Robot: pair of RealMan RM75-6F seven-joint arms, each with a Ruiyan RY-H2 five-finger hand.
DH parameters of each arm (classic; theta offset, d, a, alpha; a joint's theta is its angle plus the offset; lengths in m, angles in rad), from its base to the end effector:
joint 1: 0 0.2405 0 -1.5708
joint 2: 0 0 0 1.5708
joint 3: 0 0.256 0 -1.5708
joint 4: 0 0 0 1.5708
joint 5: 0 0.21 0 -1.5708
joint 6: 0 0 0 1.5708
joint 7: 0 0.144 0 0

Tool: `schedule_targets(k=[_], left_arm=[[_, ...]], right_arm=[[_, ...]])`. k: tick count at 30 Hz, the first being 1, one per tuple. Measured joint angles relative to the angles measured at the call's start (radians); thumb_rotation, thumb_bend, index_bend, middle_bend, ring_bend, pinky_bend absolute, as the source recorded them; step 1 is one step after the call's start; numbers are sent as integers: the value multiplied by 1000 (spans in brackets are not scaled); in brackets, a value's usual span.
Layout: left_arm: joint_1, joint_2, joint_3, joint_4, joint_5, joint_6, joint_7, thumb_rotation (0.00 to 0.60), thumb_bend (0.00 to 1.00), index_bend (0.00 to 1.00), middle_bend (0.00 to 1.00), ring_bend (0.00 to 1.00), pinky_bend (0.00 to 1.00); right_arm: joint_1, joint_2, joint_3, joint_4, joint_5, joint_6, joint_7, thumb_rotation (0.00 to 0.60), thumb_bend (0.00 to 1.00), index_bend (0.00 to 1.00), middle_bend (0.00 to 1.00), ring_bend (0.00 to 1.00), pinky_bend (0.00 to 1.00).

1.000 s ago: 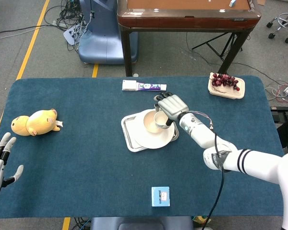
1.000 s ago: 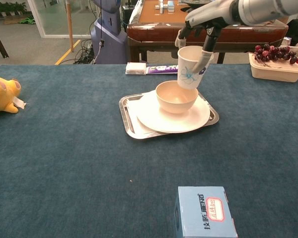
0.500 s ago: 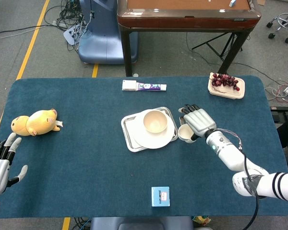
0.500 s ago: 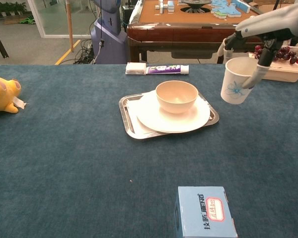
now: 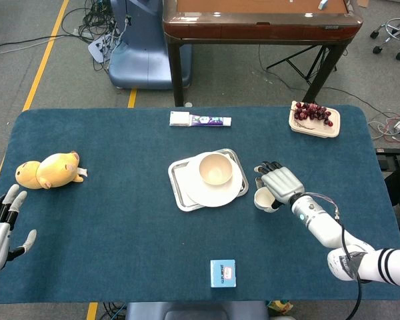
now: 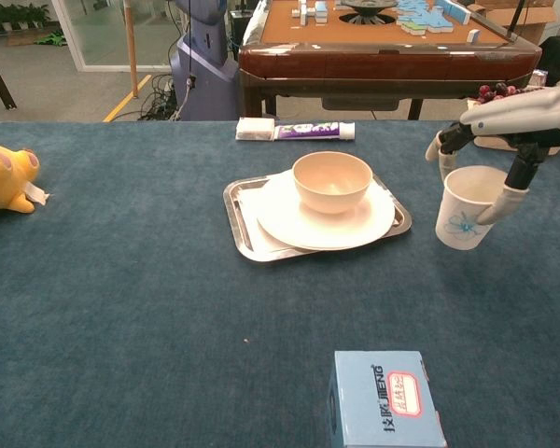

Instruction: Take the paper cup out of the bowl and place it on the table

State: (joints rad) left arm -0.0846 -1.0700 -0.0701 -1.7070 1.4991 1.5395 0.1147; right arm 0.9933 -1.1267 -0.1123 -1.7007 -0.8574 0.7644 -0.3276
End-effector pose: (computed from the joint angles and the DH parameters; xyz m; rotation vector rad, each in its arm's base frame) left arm -0.2911 0.1834 0.1760 -1.3672 -0.7976 -0.9023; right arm -0.1818 -0.3506 0.0663 2.0404 -0.9459 0.4682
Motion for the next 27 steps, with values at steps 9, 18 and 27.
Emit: schedule_targets(k=[9, 18, 27], left_arm=[[5, 7, -2, -2, 1, 11, -13, 600, 324, 0, 0, 0, 0], [8, 5, -2, -4, 3, 16, -7, 600, 324, 0, 0, 0, 0], [10, 1, -5, -1, 5, 24, 7, 600, 325, 0, 0, 0, 0]], right_arm=[[-29, -60, 3, 67, -14, -20, -29, 600, 207, 437, 138, 0, 76], [-55, -96, 11, 119, -27, -54, -22, 600, 206, 435, 135, 0, 77], [-68, -80, 30, 112, -47, -77, -2, 600, 190, 243, 97, 0, 76]])
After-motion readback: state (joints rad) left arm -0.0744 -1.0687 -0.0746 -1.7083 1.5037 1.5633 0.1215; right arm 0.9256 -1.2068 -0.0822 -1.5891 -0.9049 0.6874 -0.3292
